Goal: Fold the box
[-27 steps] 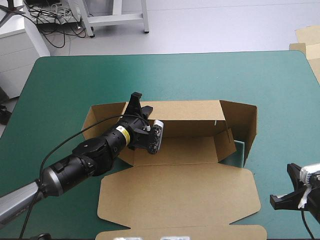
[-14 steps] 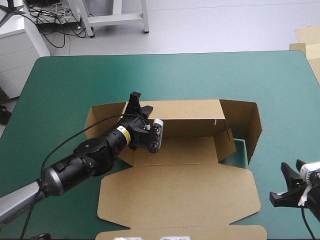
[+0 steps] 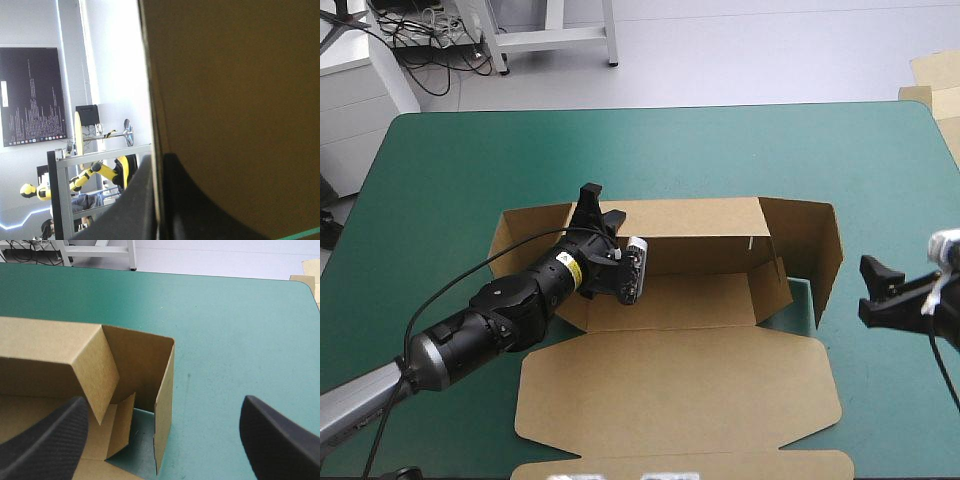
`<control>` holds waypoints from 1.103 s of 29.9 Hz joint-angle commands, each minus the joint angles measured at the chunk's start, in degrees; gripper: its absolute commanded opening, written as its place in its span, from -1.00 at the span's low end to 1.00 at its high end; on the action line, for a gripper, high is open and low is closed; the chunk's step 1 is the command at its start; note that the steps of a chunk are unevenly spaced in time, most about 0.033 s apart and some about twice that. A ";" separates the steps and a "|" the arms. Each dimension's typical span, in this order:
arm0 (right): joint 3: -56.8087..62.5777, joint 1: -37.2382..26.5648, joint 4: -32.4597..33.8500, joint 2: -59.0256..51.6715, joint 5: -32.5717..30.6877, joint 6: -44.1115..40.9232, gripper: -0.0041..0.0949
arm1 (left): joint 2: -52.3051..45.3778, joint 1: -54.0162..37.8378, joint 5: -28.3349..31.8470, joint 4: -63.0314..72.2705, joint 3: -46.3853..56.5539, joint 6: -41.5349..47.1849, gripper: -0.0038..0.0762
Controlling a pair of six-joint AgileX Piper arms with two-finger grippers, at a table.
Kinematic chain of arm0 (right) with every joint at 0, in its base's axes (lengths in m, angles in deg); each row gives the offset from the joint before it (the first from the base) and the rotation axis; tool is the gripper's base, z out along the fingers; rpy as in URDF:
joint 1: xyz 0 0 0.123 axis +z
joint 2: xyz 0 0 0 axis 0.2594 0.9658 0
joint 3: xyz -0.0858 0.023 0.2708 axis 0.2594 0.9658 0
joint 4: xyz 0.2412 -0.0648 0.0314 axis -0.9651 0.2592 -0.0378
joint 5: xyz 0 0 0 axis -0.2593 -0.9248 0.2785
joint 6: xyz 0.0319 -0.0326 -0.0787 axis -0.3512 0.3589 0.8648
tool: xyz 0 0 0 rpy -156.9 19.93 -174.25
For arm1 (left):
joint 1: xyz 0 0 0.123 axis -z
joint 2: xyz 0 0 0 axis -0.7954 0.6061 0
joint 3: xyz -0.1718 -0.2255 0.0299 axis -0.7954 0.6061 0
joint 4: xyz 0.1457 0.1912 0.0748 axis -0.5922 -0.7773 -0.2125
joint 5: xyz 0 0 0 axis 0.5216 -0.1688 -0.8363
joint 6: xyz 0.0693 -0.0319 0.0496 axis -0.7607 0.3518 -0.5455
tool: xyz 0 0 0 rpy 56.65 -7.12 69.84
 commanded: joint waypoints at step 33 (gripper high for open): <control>-42.15 -6.43 -10.68 57.27 -16.40 0.19 0.63 | -1.28 0.31 0.96 -1.88 -1.26 5.98 -0.93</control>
